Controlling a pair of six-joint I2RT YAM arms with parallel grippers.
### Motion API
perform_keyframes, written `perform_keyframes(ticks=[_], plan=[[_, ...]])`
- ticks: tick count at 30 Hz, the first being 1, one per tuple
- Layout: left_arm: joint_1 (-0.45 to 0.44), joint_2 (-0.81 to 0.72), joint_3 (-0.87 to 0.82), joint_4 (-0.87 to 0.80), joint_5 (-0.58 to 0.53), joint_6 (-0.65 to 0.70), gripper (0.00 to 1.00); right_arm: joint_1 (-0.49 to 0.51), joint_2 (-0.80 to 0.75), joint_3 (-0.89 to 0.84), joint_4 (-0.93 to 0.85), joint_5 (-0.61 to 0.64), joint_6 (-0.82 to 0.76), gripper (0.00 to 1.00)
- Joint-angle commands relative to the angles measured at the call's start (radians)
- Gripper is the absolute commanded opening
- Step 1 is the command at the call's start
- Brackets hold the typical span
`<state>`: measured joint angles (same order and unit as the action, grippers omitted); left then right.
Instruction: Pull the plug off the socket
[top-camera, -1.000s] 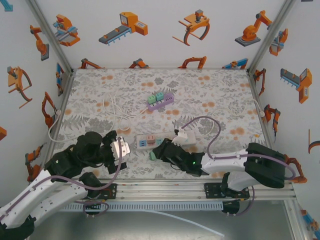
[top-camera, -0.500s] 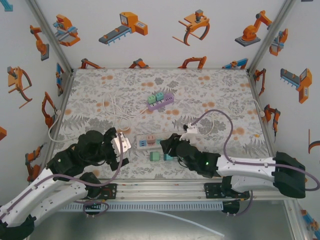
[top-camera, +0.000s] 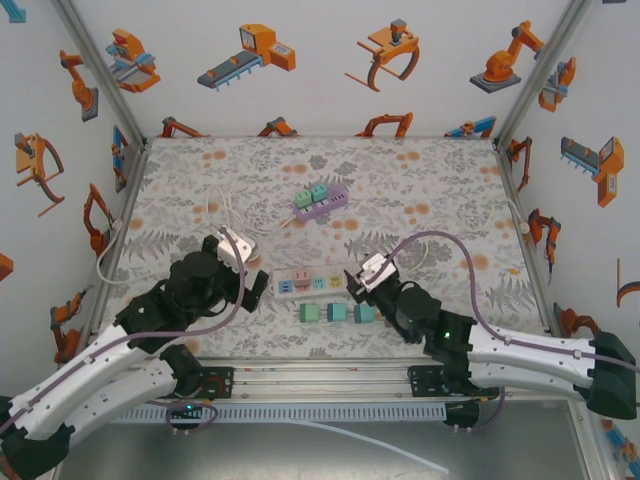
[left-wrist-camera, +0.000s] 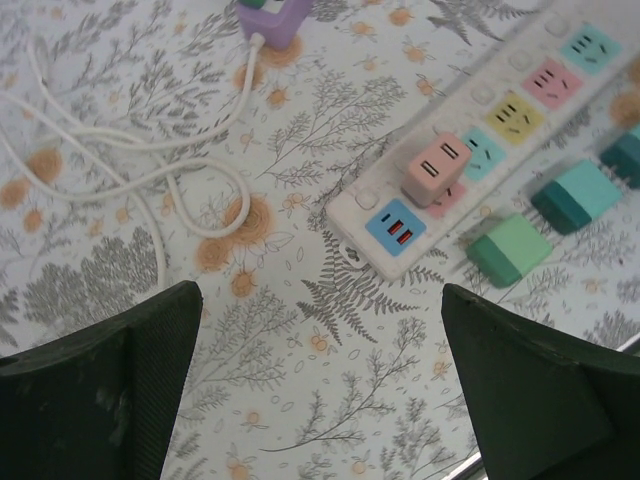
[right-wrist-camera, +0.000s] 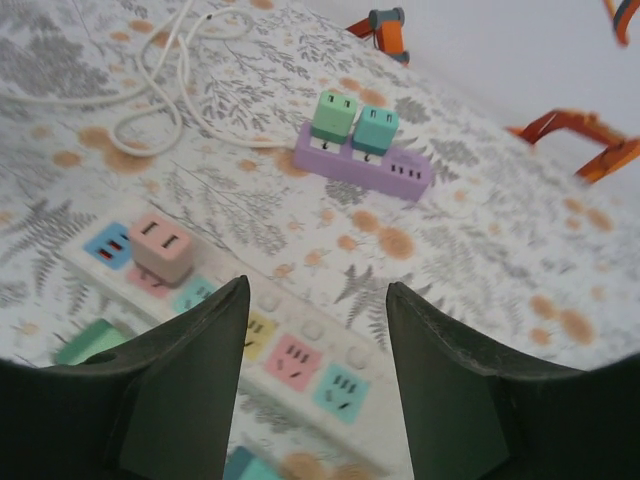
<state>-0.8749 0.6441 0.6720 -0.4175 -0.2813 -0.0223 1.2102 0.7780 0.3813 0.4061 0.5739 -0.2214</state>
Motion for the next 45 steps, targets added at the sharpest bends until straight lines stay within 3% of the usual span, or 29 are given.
perform_keyframes(ticks=[1,9,17,26,34,45], plan=[[0.017,0.049,0.008,0.067,-0.149,-0.274,0.97,-0.053,-0.010,-0.006,0.003,-0.167,-0.288,0.56],[0.108,0.184,0.010,0.032,-0.129,-0.609,0.97,-0.297,0.081,0.117,-0.226,-0.683,-0.351,0.60],[0.166,0.313,-0.037,0.098,0.022,-0.746,1.00,-0.327,0.367,0.314,-0.374,-0.876,-0.460,0.62],[0.176,0.418,-0.078,0.157,0.041,-0.768,0.91,-0.328,0.630,0.493,-0.375,-0.961,-0.504,0.63],[0.176,0.451,-0.121,0.222,0.065,-0.761,0.90,-0.328,0.756,0.560,-0.398,-1.033,-0.519,0.62],[0.177,0.519,-0.147,0.258,0.123,-0.720,0.89,-0.328,0.877,0.602,-0.378,-1.072,-0.492,0.49]])
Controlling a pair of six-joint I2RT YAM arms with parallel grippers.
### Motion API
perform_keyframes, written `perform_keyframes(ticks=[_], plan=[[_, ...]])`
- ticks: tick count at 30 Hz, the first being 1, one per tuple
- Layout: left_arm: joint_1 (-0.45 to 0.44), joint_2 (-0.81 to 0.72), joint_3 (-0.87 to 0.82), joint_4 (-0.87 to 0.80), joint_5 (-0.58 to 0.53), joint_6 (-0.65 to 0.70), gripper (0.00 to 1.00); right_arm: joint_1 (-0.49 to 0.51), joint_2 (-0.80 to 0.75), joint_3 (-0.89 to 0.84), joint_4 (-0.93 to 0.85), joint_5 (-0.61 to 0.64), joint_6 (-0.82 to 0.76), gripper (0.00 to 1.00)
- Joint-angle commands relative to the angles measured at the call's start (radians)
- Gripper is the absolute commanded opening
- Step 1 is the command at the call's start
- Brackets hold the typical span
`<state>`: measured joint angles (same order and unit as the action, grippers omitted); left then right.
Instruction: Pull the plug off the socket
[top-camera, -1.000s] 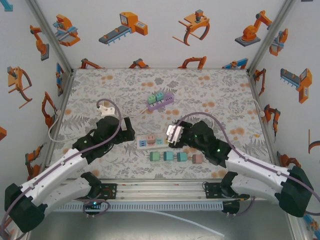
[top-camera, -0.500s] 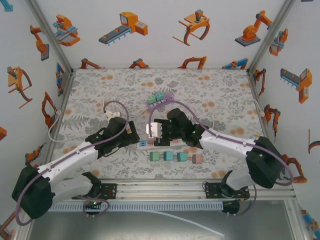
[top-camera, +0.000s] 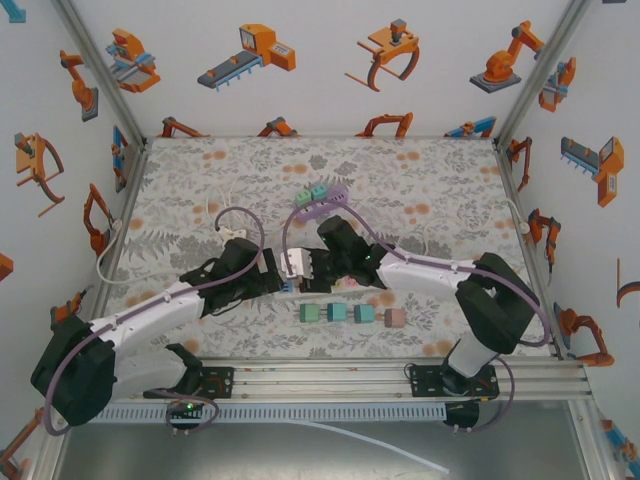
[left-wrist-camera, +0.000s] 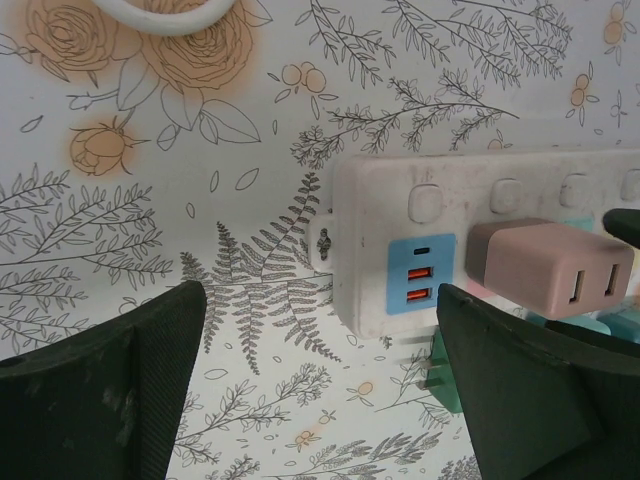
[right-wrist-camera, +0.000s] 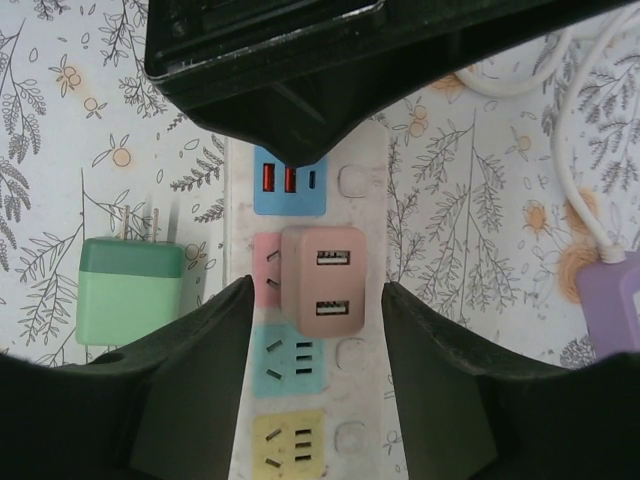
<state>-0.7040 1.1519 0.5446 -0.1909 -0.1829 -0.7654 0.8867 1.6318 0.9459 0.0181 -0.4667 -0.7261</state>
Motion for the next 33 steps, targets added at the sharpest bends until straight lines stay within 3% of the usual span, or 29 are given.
perform_keyframes(ticks=[1,6,33], plan=[[0.008,0.015,-0.020,0.030,0.023,0.025,0.88,-0.004,0.030,0.040,0.010,-0.032,0.018,0.47],[0.007,0.045,-0.024,0.013,0.010,0.036,0.87,-0.004,0.042,0.036,0.022,-0.050,0.033,0.39],[0.005,0.195,0.020,-0.085,-0.020,0.037,0.85,-0.021,0.017,0.042,0.080,-0.126,0.091,0.22]])
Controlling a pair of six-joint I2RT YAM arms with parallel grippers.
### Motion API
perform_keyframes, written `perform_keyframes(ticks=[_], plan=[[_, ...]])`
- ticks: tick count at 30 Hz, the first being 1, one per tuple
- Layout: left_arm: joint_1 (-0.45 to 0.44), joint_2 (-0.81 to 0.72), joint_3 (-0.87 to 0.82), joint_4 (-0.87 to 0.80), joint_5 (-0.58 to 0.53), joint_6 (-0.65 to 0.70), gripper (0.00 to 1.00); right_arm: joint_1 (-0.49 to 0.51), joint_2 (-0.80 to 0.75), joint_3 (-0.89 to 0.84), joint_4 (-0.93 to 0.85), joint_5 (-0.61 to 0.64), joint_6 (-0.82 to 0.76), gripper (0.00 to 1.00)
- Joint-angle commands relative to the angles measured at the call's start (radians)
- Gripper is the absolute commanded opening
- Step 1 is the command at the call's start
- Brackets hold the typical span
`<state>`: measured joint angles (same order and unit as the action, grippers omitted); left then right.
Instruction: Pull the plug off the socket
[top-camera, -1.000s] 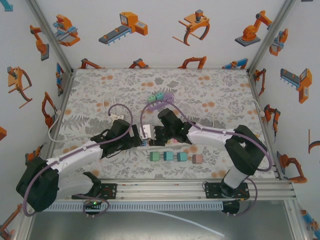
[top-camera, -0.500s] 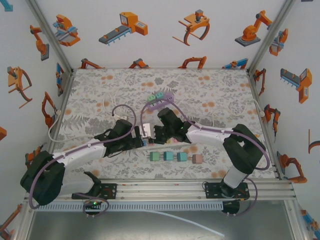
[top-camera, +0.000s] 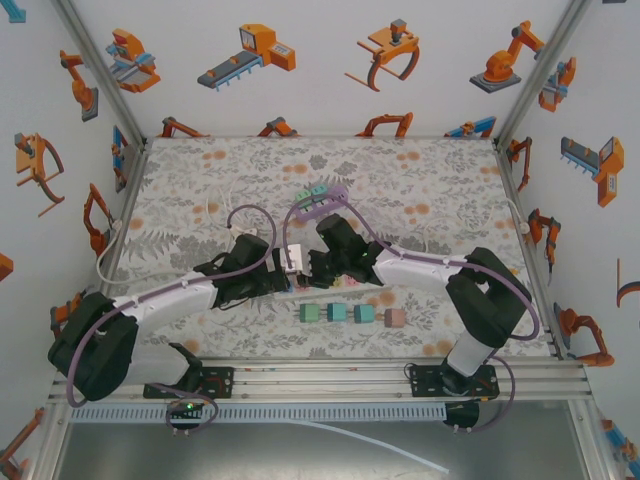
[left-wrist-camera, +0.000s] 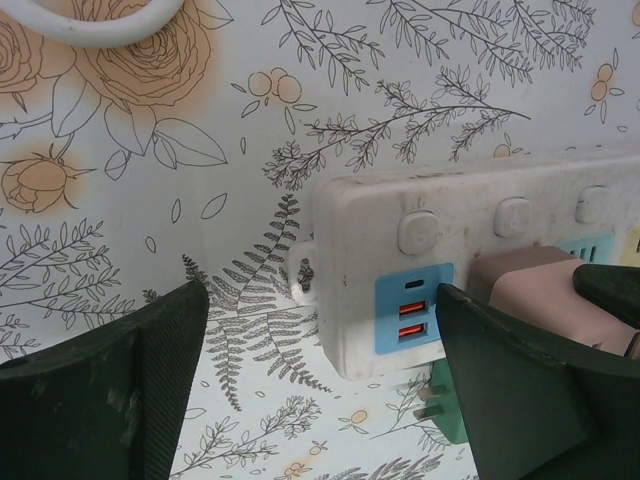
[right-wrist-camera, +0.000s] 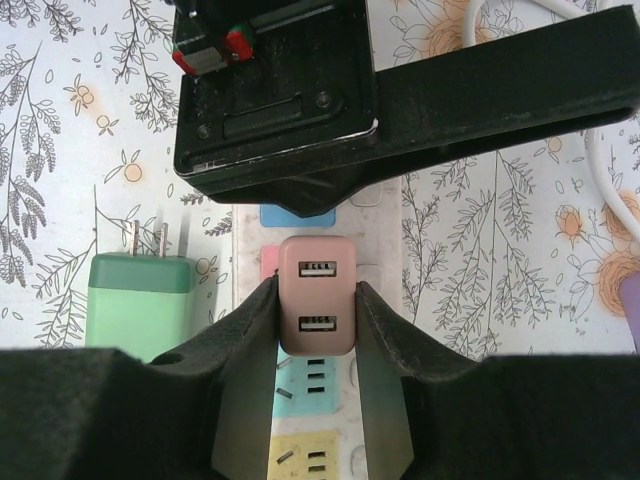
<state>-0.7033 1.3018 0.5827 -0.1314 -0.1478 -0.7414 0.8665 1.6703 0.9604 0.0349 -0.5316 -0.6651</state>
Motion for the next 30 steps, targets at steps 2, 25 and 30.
perform_keyframes(ticks=[2,25,30], plan=[[0.005,0.058,-0.009,-0.161,-0.063,0.014,0.85,-0.006,-0.026,0.022,0.076,-0.067,0.039,0.21],[0.004,0.018,-0.013,-0.171,-0.098,0.012,0.84,-0.039,-0.098,-0.036,0.142,-0.085,0.082,0.14],[0.004,-0.073,-0.037,-0.115,-0.079,0.056,0.83,-0.042,-0.145,-0.055,0.148,-0.071,0.097,0.14]])
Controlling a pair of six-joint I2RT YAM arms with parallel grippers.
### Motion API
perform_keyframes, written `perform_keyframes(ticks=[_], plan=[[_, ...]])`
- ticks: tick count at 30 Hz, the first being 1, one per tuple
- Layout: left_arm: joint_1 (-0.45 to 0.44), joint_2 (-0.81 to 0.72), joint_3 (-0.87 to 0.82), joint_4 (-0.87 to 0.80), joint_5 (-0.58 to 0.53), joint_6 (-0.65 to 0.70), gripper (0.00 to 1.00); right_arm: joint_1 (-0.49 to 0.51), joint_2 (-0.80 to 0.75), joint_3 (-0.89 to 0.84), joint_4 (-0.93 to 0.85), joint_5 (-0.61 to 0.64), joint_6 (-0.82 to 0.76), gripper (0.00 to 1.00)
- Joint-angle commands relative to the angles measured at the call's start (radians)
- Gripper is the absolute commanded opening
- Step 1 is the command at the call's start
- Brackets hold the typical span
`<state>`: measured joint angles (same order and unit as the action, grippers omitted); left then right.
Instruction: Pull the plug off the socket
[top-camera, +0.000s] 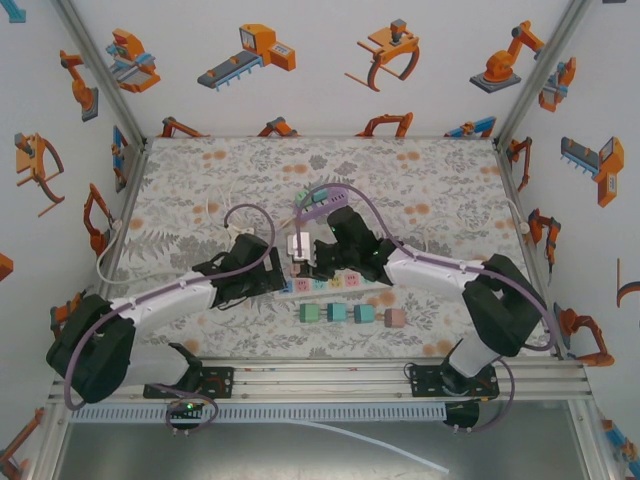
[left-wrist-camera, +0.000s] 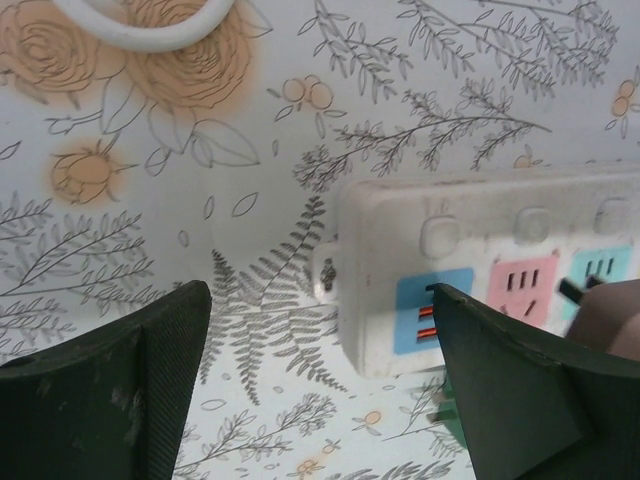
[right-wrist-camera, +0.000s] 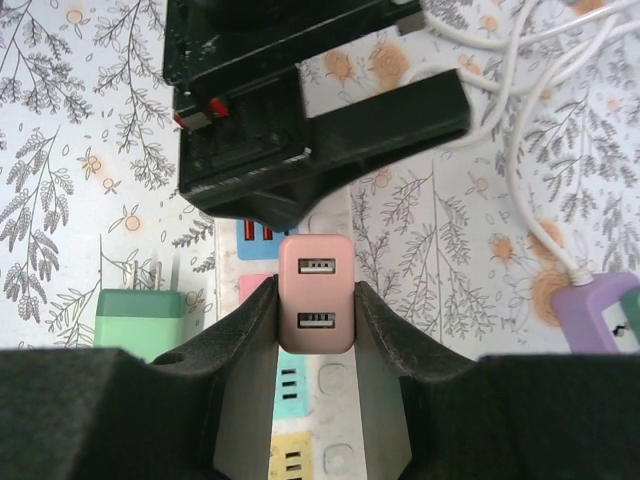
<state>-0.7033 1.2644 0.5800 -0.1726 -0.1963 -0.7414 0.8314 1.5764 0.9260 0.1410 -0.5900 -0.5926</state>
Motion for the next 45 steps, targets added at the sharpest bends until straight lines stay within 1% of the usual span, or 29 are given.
perform_keyframes(ticks=[1,4,7,10,12,15,18,21,24,26,27,29,32,36,40,45], plan=[[0.003,-0.062,-0.038,-0.066,-0.029,0.071,0.83,-0.008,-0.066,-0.028,0.056,-0.005,0.044,0.13],[0.003,-0.150,-0.044,-0.043,-0.028,0.119,0.83,-0.009,-0.119,-0.049,0.097,0.019,0.127,0.12],[0.002,-0.248,-0.046,-0.031,-0.009,0.180,0.83,-0.013,-0.186,-0.077,0.148,0.092,0.259,0.12],[0.000,-0.357,-0.046,-0.028,0.034,0.244,0.84,-0.014,-0.279,-0.134,0.218,0.241,0.432,0.14],[-0.006,-0.433,-0.046,-0.022,0.077,0.291,0.84,-0.016,-0.356,-0.166,0.217,0.379,0.570,0.13],[-0.018,-0.536,-0.047,-0.012,0.155,0.353,0.85,-0.022,-0.478,-0.191,0.122,0.580,0.754,0.12],[-0.041,-0.614,-0.041,-0.002,0.205,0.415,0.87,-0.036,-0.606,-0.213,-0.009,0.771,0.921,0.09],[-0.074,-0.661,-0.023,-0.006,0.249,0.491,0.91,-0.080,-0.723,-0.228,-0.137,0.810,1.071,0.07],[-0.113,-0.677,0.006,-0.019,0.337,0.586,0.96,-0.143,-0.827,-0.240,-0.281,0.870,1.245,0.06],[-0.137,-0.677,0.027,-0.039,0.387,0.645,0.99,-0.207,-0.885,-0.242,-0.383,0.881,1.342,0.01],[-0.148,-0.673,0.036,-0.051,0.419,0.672,1.00,-0.252,-0.915,-0.241,-0.429,0.877,1.389,0.00],[-0.164,-0.660,0.057,-0.075,0.459,0.705,0.97,-0.339,-0.963,-0.254,-0.499,0.844,1.460,0.00],[-0.191,-0.639,0.081,-0.102,0.490,0.745,0.97,-0.463,-1.019,-0.292,-0.544,0.744,1.540,0.00],[-0.222,-0.635,0.083,-0.106,0.489,0.778,0.97,-0.608,-1.047,-0.349,-0.597,0.598,1.648,0.00],[-0.231,-0.643,0.073,-0.110,0.475,0.784,0.97,-0.681,-1.041,-0.391,-0.684,0.572,1.684,0.00],[-0.242,-0.648,0.070,-0.127,0.447,0.786,0.97,-0.694,-1.038,-0.484,-0.702,0.559,1.698,0.00]])
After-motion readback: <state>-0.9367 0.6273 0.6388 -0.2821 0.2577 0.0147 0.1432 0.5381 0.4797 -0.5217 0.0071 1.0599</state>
